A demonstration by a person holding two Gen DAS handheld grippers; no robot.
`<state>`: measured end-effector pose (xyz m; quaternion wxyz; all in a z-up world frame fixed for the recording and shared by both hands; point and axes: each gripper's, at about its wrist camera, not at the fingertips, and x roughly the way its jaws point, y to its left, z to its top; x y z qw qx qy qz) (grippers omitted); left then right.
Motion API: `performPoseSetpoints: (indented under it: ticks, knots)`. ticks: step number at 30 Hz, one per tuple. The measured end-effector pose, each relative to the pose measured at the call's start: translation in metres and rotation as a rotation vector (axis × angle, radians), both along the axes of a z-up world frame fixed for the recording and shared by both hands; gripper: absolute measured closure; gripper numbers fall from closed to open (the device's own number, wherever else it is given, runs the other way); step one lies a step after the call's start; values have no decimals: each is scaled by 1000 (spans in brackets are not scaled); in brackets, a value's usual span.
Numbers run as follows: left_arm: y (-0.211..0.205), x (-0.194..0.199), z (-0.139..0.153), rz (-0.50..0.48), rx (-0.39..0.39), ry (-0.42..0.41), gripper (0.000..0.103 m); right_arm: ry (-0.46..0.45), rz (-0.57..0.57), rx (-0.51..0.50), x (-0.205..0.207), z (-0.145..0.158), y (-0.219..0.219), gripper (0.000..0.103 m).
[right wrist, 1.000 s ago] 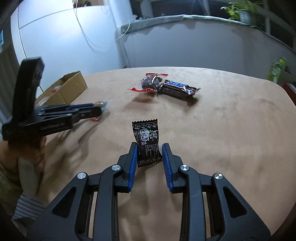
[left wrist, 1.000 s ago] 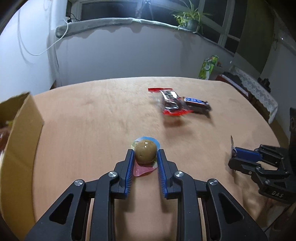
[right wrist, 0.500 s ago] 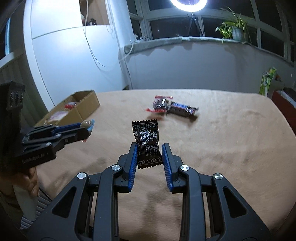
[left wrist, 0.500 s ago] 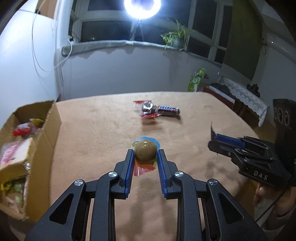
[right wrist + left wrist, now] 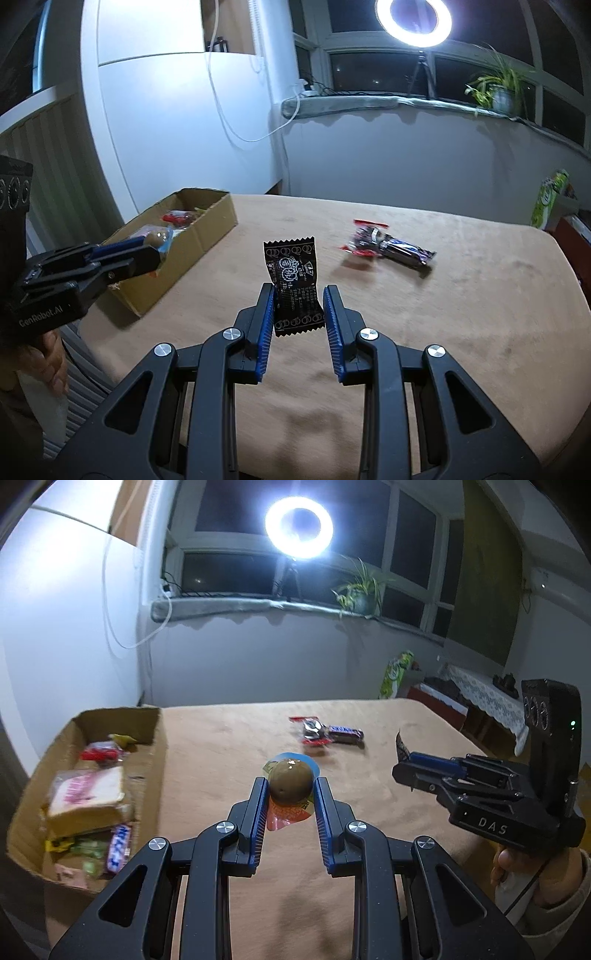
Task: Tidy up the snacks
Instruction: 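Carry both candies over the box and open both tools to drop them, then move both open tools toward the remaining chocolate bars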
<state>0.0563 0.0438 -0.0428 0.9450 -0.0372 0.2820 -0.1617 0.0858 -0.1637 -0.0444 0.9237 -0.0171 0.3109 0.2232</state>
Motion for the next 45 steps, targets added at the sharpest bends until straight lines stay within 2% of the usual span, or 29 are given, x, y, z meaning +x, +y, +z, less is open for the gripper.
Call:
performPoseSetpoints:
  ticks: [12, 19, 26, 27, 29, 30, 31, 33, 38, 40, 45]
  knots:
    - [75, -8, 0, 146, -37, -27, 80, -6, 147, -52, 14, 8, 88, 75]
    - [124, -12, -13, 250, -55, -9, 80, -7, 264, -70, 23, 6, 150, 75]
    - [156, -12, -29, 308, -65, 29, 79, -16, 382, -70, 30, 3, 212, 75]
    - [159, -11, -32, 311, -68, 41, 76, -16, 392, -68, 31, 1, 218, 75]
    - [162, -10, -37, 333, -59, 69, 64, 0, 414, -66, 37, -4, 229, 59]
    - [164, -11, -39, 360, -54, 76, 48, 4, 416, -64, 37, -7, 232, 53]
    - [166, -12, -40, 381, -52, 77, 42, 3, 411, -59, 37, -9, 232, 48]
    - [171, -18, -40, 413, -51, 72, 35, 9, 405, -54, 38, -12, 229, 47]
    - [182, -31, -32, 441, -58, 44, 33, 10, 364, -34, 40, -14, 215, 46]
    - [184, -36, -28, 453, -57, 33, 32, 2, 358, -31, 38, -12, 212, 37]
    - [186, -34, -23, 467, -53, 30, 31, -6, 371, -25, 31, -9, 211, 34]
